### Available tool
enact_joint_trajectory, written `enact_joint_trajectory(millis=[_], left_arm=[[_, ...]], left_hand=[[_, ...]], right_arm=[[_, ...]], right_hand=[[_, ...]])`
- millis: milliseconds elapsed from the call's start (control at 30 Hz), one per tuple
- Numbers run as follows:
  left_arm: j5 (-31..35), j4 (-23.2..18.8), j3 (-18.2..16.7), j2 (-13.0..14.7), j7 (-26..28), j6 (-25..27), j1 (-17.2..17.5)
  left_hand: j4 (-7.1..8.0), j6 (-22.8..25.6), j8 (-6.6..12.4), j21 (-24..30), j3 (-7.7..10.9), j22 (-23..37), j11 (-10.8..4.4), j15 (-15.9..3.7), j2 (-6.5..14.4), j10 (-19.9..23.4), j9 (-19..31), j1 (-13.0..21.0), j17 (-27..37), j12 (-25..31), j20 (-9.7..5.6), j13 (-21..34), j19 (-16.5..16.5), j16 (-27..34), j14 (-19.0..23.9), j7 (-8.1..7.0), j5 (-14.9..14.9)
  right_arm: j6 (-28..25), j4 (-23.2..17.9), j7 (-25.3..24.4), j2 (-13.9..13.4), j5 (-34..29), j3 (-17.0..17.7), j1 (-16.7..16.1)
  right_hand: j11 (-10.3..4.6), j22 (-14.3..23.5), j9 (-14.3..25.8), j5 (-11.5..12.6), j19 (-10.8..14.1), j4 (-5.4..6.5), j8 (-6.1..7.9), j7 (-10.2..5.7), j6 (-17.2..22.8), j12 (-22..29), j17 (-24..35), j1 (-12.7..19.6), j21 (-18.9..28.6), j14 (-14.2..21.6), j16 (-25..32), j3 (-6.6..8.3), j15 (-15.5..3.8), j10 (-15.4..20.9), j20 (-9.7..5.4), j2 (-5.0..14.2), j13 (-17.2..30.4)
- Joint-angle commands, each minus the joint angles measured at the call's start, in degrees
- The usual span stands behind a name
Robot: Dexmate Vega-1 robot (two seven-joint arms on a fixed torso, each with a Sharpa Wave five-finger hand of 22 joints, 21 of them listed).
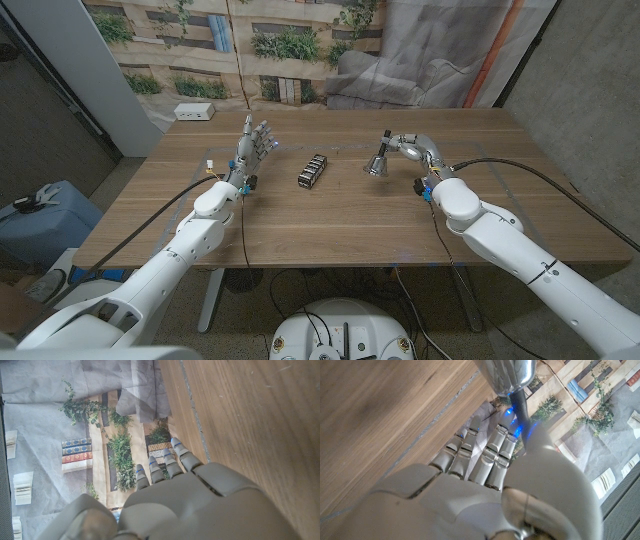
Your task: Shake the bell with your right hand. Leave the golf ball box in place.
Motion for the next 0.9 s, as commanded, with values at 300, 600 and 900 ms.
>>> enact_joint_trajectory(millis=[300, 600, 900], left_arm=[[0.00, -0.01, 0.00, 0.01, 0.00, 0.00, 0.01], [-0.01, -0.01, -0.01, 0.01, -0.01, -0.01, 0.02], [0.00, -0.02, 0.00, 0.01, 0.00, -0.01, 0.02]], left_hand=[[0.39, -0.03, 0.32, 0.40, 0.03, 0.32, -0.39, -5.63, 0.58, 0.15, 0.24, 0.10, 0.26, 0.31, 0.06, 0.28, 0.45, 0.33, 0.50, -0.45, 0.37], [0.39, -0.02, 0.32, 0.39, 0.03, 0.32, -0.21, -5.62, 0.58, 0.14, 0.24, 0.10, 0.26, 0.31, 0.06, 0.28, 0.44, 0.33, 0.50, -0.45, 0.37], [0.39, -0.02, 0.32, 0.39, 0.02, 0.32, -0.18, -5.62, 0.57, 0.17, 0.24, 0.09, 0.26, 0.32, 0.08, 0.28, 0.44, 0.31, 0.46, -0.45, 0.37]], right_arm=[[4.31, 4.92, -5.76, 2.53, -10.25, -3.76, 1.46], [6.39, 7.16, -7.73, 4.09, -14.35, -4.61, 2.10], [5.44, 7.48, -7.48, 4.52, -16.23, -4.88, 2.61]], right_hand=[[-0.16, 0.07, 0.41, 0.30, 0.20, -1.07, -0.26, -1.09, 0.09, -0.27, 0.59, 2.05, 0.15, -0.36, 0.90, 0.39, -8.79, -0.57, -1.40, 0.26, 0.18], [-0.23, 0.08, 0.52, 0.25, 0.41, -1.42, -0.40, -1.65, -0.15, -0.42, 0.87, 3.20, 0.22, -0.70, 1.10, 0.51, -8.82, -0.97, -1.52, 0.02, 0.22], [-0.29, 0.09, 0.64, 0.16, 0.57, -1.55, -0.58, -2.15, -0.53, -0.50, 1.12, 4.28, 0.26, -1.17, 1.23, 0.57, -8.73, -1.21, -1.62, -0.24, 0.27]])
